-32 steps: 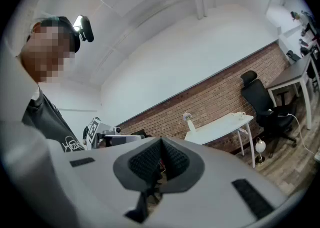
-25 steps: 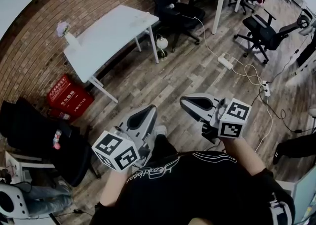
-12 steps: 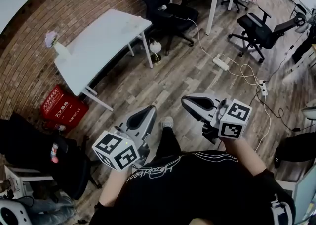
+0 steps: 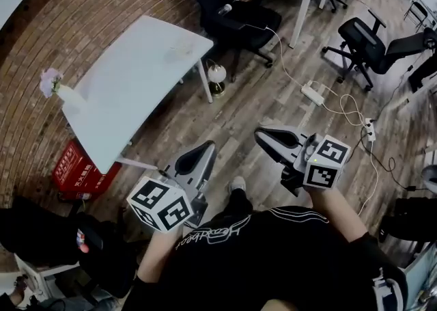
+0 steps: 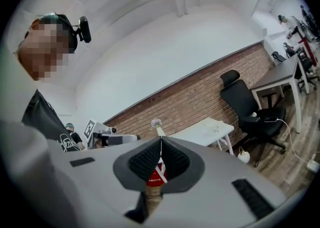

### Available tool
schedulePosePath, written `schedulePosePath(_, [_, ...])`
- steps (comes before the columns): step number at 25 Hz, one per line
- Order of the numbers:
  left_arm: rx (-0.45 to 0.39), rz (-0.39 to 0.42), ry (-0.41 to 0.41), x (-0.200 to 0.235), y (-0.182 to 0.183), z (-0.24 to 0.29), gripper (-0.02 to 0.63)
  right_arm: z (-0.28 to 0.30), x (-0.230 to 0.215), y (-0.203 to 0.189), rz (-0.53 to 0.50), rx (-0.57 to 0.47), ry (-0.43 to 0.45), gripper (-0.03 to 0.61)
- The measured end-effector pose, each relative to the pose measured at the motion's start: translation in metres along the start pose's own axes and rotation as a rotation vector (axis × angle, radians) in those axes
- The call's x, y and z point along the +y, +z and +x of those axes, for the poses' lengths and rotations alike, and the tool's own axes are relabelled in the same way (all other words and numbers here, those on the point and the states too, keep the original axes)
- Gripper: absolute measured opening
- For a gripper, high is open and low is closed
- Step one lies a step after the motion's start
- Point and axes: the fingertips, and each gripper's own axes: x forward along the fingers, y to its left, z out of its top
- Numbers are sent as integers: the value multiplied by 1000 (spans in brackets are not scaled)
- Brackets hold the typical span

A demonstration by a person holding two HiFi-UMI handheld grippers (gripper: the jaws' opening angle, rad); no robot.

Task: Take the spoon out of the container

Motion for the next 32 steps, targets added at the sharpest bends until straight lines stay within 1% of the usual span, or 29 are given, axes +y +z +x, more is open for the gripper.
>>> schedulePosePath(3, [-4,-7,4,48,40,29,5,43,-42,32,4,-4,-6,-3])
schedulePosePath(7, [-23,-8,11,96,80,55,5,84,-79,66,-22,-11,2,-3])
schedulePosePath(12, [-35,-20,41,136,102,69,5,107,-115,82,-28,-4,-21,-3])
schedulePosePath(15, [-38,-33,70,156,106,79,5,120,-134,87,-24,2,-9,-3])
schedulePosePath(20, [-51,-52,122,183,113,96,5,148,-161,96,-14,20,54,-2])
schedulePosePath(28, [-87,-110,272,257,141,124,5,231,-226,120,-1,95,192,-2])
schedulePosePath(30, [-101,-127,309,277,148,130,5,253,-240,124,-20,120,226,-2])
schedulePosePath(32, [-116,-145,349,297,154,133,5,276,-252,126,-63,149,255,-2])
